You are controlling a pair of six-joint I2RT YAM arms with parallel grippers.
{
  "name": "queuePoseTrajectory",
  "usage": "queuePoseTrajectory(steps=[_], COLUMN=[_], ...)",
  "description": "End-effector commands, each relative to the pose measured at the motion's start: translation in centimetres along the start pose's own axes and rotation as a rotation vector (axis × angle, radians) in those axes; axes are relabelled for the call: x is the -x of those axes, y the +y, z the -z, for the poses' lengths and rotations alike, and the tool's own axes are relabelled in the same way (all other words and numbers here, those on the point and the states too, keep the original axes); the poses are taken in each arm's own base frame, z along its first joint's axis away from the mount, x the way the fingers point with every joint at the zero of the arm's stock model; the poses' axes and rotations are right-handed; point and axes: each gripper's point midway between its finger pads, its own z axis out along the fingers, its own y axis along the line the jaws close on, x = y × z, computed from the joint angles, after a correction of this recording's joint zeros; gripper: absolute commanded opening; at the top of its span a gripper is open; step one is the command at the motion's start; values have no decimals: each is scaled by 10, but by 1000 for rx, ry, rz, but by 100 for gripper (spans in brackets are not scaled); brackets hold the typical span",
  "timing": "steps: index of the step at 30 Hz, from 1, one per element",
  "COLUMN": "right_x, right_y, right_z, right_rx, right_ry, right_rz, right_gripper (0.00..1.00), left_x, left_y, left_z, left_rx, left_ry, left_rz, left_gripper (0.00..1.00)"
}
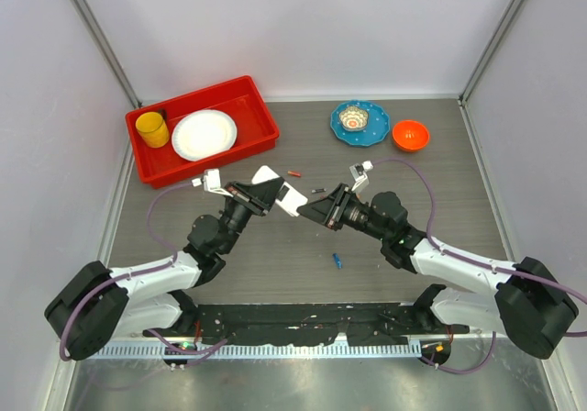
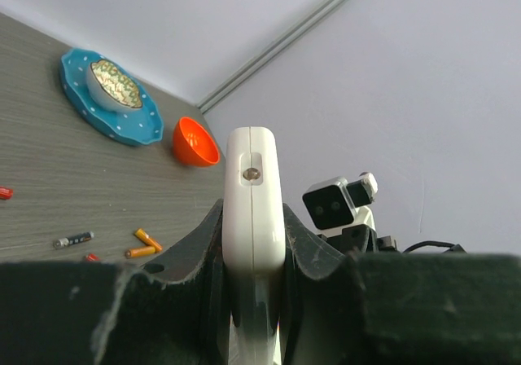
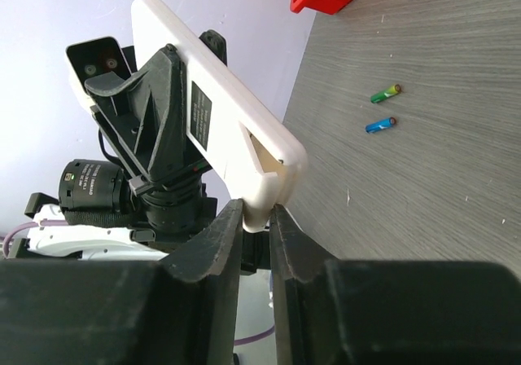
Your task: Load the batteries into the remote control
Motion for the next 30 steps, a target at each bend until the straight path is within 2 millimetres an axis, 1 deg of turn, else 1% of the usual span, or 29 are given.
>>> queuePoseTrajectory(steps=[1,5,6,7,11,12,16,19,20,25,30], right_x=[13,11,11,10,5,2,-8,-13,-13,-17,-17], right_y=[21,20,22,22,28,29,33,36,40,43,47], right_z=[-4,-2,-1,-1,2,3,10,16,19,28,33], right_rx=[69,70,77,79,111,122,167,183,197,212,224], right_ry=[-35,-31,-31,-28,4,21,62,79,77,90,83], right_rz=[24,22,26,26,37,41,43,48,61,90,109], right_gripper=[21,16,14,10,4,1,1,1,1,1,1], left_x=[13,13,13,14,20,21,28,33,34,40,38], left_y=[-15,-14,-14,-13,-11,-12,-12,-7,-8,-7,-7], left_z=[-2,-1,-2,-1,-1,-1,-2,-3,-3,-7,-9], left_rx=[-59,-55,-52,-50,-40,-40,-38,-24,-26,-32,-39], left_ry=[-47,-52,-53,-58,-81,-85,-106,-119,-124,-140,-135], left_rz=[27,26,25,24,24,22,28,38,42,57,68], left_gripper=[0,0,0,0,0,0,0,0,0,0,0])
